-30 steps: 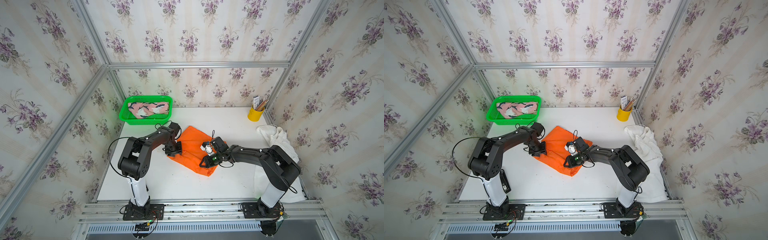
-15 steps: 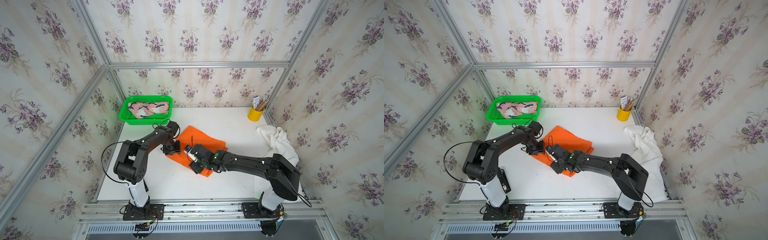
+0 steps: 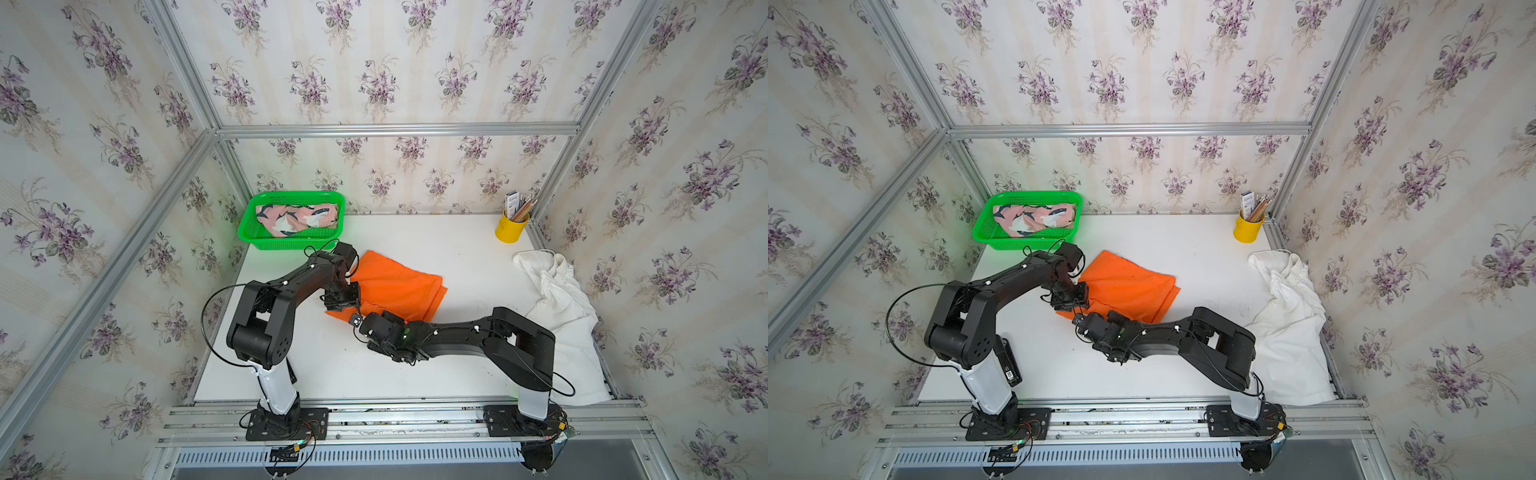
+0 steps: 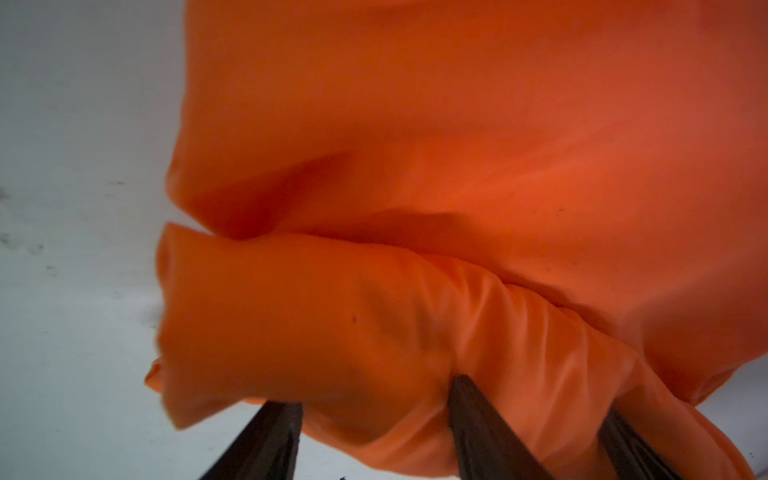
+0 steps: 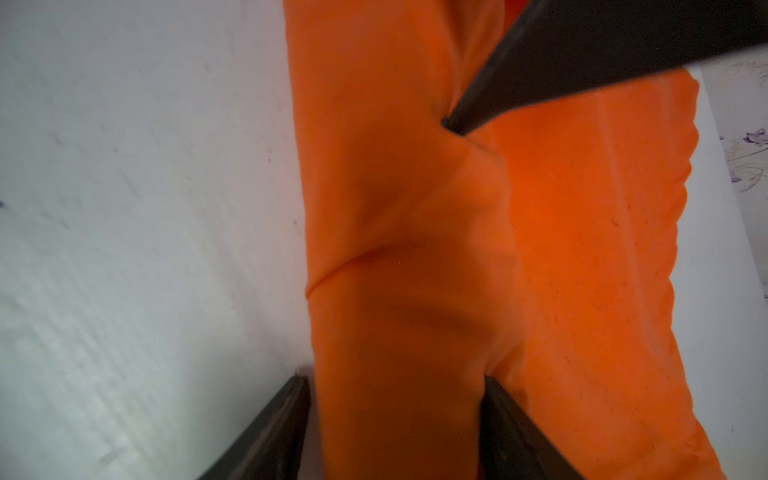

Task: Roll up the shorts
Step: Roll the shorts at the center of the board.

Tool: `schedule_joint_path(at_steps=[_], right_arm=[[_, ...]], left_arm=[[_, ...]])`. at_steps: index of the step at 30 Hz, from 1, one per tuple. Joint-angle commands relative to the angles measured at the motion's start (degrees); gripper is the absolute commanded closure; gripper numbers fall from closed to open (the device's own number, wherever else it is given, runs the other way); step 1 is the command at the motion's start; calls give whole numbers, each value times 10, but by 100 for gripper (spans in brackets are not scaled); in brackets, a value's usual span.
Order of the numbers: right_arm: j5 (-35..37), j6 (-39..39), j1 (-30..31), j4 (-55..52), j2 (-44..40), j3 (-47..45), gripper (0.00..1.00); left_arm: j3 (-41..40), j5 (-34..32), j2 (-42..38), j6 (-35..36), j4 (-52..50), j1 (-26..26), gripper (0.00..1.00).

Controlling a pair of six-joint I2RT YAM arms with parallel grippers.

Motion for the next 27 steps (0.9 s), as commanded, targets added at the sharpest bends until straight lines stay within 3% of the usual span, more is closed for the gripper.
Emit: schedule_joint_path(at_steps=[1, 3, 7, 12, 18, 22, 27], right_arm=[[-33, 5, -16, -65, 12, -6, 54], [-67, 13, -22, -78, 7, 0, 70], [-197, 65, -39, -126, -16, 25, 86], [-490, 220, -107, -120, -52, 21, 91], [-710, 375, -147, -17, -53, 7, 93], [-797, 459, -173, 70, -19, -1, 94], [-782, 495, -224, 99, 22, -25, 91]], left_arm=[[-4, 10, -17, -1, -6, 0, 37], [-7, 4, -35, -3, -10, 0, 35], [-13, -14, -76, -9, -28, 0, 31], [-63, -31, -158, -65, -46, 0, 28], [-107, -31, -267, -99, -62, -1, 25], [-98, -26, -274, -94, -74, -4, 24], [-86, -17, -237, -88, -55, -13, 30]])
